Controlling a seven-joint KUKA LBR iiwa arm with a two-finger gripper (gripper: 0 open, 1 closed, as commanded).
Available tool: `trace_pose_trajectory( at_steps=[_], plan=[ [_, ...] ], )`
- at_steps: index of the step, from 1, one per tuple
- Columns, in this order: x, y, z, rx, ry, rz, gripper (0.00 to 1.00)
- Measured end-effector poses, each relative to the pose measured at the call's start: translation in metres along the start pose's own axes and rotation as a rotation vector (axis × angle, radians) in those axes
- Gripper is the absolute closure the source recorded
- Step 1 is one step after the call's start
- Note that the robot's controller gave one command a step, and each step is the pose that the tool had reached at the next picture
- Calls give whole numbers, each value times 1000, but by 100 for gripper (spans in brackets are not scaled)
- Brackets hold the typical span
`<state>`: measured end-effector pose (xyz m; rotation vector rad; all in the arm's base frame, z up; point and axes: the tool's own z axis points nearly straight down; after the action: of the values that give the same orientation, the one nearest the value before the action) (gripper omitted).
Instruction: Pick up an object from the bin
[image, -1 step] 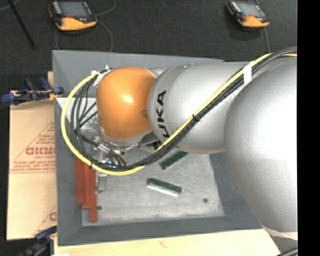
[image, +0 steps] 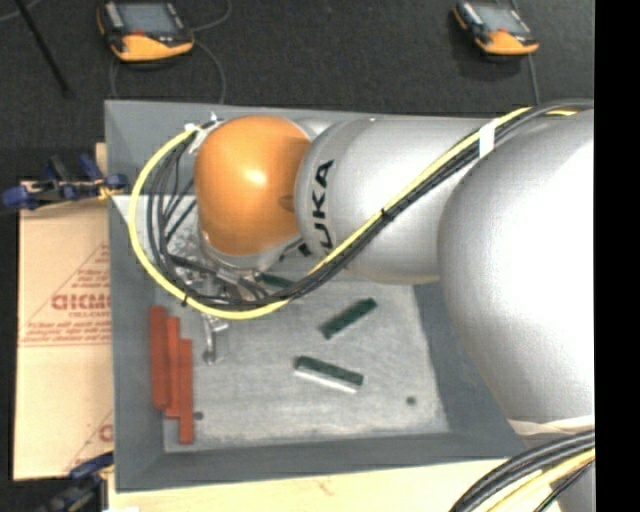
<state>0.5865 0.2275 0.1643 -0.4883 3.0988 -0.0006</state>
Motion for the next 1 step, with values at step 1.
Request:
trace_pose_trajectory(
  at_steps=[1],
  plan=[
    [-42, -40, 12, -1, -3, 30, 0]
  ],
)
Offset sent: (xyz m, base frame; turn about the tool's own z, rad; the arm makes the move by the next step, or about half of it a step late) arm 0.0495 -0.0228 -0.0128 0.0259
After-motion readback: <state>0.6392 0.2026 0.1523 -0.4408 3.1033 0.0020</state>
